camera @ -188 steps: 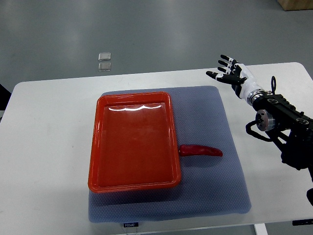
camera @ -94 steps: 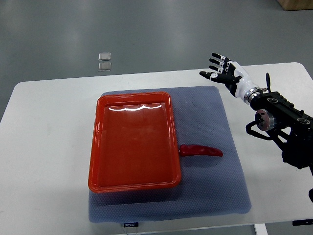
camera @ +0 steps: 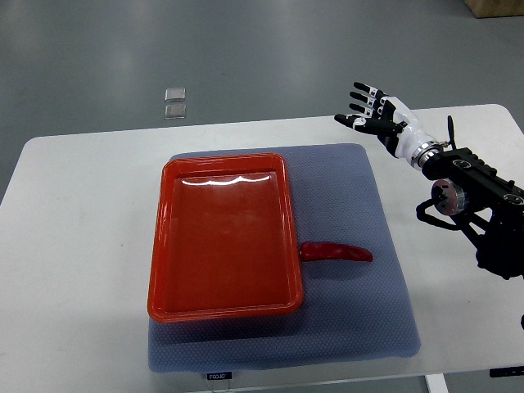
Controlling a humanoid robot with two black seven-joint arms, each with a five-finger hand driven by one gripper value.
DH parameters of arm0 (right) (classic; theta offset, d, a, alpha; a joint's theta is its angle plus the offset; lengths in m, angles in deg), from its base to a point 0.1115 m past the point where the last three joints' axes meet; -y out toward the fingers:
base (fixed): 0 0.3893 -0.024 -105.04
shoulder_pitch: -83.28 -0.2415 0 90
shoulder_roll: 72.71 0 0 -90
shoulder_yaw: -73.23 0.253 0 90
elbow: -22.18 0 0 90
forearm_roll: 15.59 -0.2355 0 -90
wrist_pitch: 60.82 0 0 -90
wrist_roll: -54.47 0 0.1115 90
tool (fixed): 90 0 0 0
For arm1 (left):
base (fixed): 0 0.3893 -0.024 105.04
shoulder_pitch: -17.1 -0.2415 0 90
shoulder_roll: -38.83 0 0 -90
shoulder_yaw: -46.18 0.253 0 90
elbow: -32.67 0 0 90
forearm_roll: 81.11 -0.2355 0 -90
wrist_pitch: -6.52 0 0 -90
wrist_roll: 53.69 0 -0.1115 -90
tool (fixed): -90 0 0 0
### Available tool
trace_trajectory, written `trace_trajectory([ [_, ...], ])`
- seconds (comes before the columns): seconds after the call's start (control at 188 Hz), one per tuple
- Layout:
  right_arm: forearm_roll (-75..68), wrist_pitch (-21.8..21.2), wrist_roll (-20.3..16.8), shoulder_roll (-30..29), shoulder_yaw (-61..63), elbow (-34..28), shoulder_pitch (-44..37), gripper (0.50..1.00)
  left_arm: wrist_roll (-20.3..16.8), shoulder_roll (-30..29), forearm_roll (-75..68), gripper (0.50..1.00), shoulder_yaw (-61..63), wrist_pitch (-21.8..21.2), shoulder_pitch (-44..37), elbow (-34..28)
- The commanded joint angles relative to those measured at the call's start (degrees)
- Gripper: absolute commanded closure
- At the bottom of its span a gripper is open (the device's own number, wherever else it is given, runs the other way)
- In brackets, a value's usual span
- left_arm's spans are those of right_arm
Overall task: Place red pepper on red tray
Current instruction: 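Move the right hand inward over the mat toward the red pepper, then open the right hand and lower it down onto the red pepper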
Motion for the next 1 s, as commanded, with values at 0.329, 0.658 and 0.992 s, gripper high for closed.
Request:
trace_trajectory([
  [0.329,19.7,-9.7,2.7,7.6,-5.0,-9.2,-0.2,0.583,0.0,0.0,0.0,0.5,0.0,0.0,0.0,0.0],
  [0.658,37.4,-10.0,3.2,16.9,-21.5,-17.9,-7.7,0.583,0.0,0.0,0.0,0.5,0.0,0.0,0.0,0.0],
  [0.992,42.1,-10.8,2.9,24.9,-34.8,-30.8,-17.6,0.581,-0.1,0.0,0.0,0.5,0.0,0.0,0.0,0.0],
])
